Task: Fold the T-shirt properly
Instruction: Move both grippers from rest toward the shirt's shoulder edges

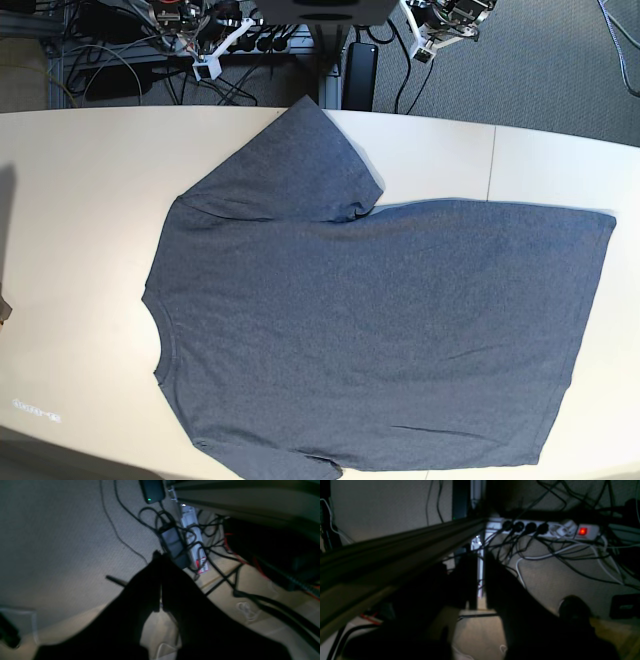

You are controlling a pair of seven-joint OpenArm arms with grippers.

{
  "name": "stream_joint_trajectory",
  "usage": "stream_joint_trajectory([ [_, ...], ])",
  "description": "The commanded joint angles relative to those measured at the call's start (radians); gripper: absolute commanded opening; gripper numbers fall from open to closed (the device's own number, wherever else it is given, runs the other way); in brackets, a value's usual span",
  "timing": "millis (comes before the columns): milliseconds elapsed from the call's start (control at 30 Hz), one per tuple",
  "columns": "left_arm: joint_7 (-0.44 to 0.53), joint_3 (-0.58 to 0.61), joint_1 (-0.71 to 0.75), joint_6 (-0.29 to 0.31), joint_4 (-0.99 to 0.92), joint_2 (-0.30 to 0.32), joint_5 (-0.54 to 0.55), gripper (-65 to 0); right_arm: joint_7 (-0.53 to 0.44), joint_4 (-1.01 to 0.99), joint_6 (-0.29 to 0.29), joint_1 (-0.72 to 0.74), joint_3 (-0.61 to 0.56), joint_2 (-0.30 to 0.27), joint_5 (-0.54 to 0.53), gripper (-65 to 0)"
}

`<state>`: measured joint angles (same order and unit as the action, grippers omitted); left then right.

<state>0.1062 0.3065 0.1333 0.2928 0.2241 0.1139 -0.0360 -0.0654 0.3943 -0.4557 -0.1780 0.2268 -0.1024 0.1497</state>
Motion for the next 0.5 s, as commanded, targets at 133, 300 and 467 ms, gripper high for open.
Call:
stream_joint_trajectory([
  [133, 0.023, -0.002, 0.045, 0.196, 0.077, 0.034, 0.066, -64.9, -0.009, 0.105, 0.04, -0.084, -0.002, -0.028, -0.043, -60.7],
  [300, 0.055, -0.055, 0.134, 0.296, 0.24, 0.085, 0.076, -64.9, -0.009, 0.24, 0.022, -0.174, -0.016, -0.073, -0.064, -60.7],
  [467, 0.055, -0.143, 0.266, 0.296, 0.481, 0.142, 0.076, -64.9, -0.009, 0.422, 0.014, -0.282, -0.078, -0.153, -0.084, -60.7],
])
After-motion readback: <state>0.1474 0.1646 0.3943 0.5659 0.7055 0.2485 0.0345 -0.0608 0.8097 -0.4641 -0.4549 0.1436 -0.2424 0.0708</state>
